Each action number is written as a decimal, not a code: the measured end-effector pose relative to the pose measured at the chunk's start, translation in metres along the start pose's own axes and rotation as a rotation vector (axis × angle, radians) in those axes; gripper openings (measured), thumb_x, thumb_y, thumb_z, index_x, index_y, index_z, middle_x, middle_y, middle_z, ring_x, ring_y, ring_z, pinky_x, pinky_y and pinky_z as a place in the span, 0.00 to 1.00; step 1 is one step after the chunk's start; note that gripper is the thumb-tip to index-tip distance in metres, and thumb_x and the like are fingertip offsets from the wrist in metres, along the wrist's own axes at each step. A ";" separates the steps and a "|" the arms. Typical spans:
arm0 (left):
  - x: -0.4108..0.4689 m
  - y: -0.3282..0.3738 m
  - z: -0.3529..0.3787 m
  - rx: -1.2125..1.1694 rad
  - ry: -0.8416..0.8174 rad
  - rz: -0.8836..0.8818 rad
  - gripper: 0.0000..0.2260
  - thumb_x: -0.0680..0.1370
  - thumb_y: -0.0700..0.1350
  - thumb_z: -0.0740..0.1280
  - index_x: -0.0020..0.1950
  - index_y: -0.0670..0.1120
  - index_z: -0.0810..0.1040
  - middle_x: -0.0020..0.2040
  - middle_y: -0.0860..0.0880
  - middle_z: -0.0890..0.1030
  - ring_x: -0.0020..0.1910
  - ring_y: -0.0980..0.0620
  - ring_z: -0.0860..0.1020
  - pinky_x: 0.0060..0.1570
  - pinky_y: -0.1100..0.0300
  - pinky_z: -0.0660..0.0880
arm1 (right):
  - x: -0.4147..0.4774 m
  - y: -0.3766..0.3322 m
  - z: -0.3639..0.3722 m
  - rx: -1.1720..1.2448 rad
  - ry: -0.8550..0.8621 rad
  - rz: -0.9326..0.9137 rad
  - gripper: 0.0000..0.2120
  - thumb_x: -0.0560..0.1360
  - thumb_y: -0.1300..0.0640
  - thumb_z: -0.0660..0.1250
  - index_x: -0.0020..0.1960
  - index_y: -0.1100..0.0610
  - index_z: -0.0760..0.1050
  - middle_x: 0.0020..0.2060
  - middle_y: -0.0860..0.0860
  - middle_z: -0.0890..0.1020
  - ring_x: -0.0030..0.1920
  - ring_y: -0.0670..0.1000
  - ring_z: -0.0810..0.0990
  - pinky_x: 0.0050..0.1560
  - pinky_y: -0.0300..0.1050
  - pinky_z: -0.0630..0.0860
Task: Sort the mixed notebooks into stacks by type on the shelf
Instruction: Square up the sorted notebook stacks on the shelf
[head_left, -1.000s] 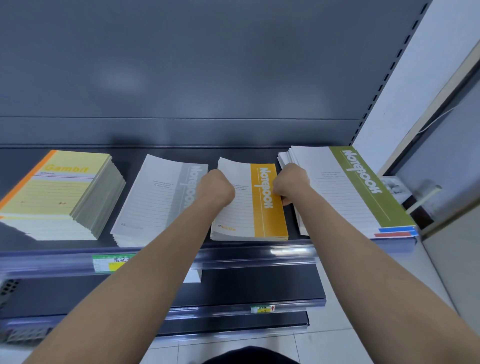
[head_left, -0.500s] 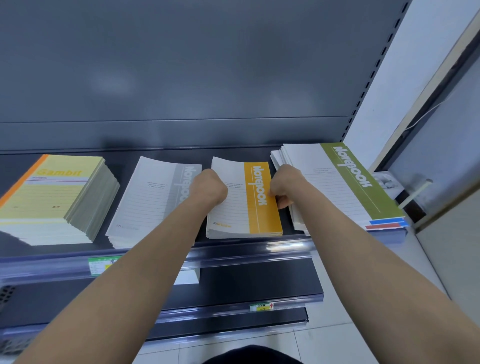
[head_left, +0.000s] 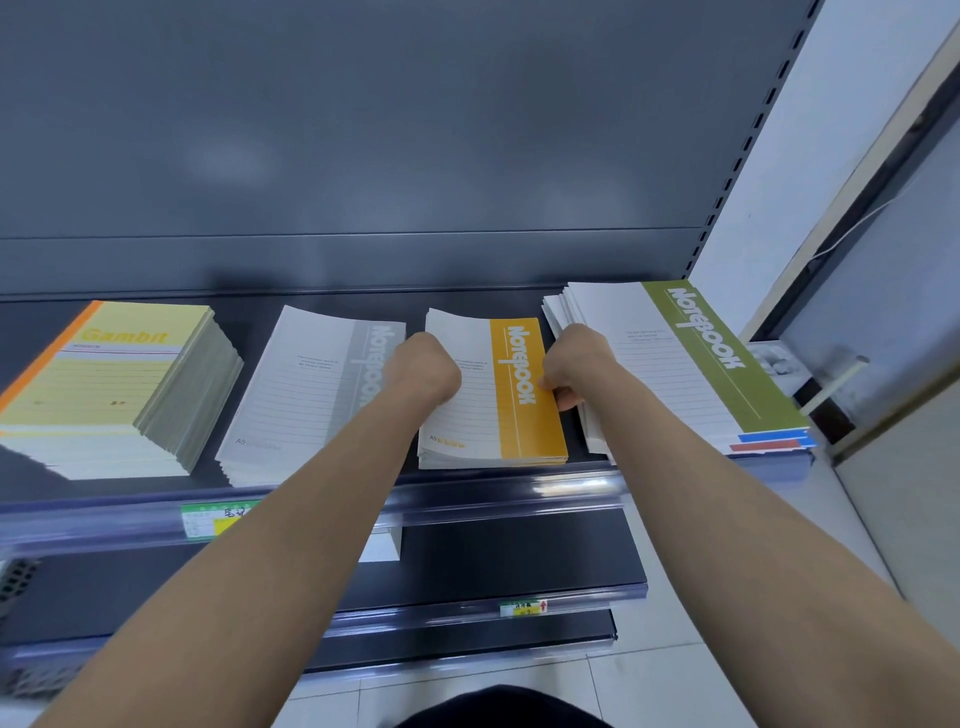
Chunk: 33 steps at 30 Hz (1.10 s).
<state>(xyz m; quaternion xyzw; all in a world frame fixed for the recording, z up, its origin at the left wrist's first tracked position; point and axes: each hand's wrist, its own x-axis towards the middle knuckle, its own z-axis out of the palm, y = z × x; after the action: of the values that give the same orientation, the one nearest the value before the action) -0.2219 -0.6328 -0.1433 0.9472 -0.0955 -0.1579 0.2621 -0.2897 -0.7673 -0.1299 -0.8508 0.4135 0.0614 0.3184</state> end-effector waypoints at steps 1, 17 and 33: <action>0.000 0.000 0.000 0.000 -0.002 0.001 0.13 0.75 0.33 0.62 0.34 0.43 0.63 0.33 0.48 0.68 0.29 0.53 0.67 0.25 0.64 0.64 | 0.000 0.000 0.000 -0.002 0.004 0.001 0.11 0.77 0.62 0.64 0.36 0.60 0.68 0.38 0.57 0.79 0.38 0.55 0.82 0.33 0.45 0.77; -0.004 0.000 -0.004 0.024 -0.008 0.036 0.13 0.75 0.32 0.61 0.33 0.42 0.64 0.33 0.47 0.68 0.29 0.53 0.67 0.24 0.63 0.64 | -0.001 -0.005 0.003 -0.154 0.014 -0.074 0.11 0.77 0.63 0.62 0.36 0.59 0.68 0.42 0.58 0.81 0.44 0.57 0.83 0.47 0.48 0.81; -0.041 0.081 0.006 0.035 0.052 0.496 0.08 0.78 0.43 0.64 0.53 0.40 0.75 0.45 0.46 0.76 0.48 0.45 0.76 0.38 0.58 0.69 | 0.014 0.048 -0.087 -0.308 0.426 -0.177 0.13 0.75 0.60 0.64 0.36 0.62 0.64 0.34 0.55 0.71 0.38 0.56 0.70 0.33 0.41 0.66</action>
<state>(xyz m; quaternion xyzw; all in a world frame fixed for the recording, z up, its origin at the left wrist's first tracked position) -0.2698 -0.6937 -0.0954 0.9029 -0.3208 -0.0628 0.2790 -0.3301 -0.8505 -0.0903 -0.9157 0.3811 -0.0845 0.0953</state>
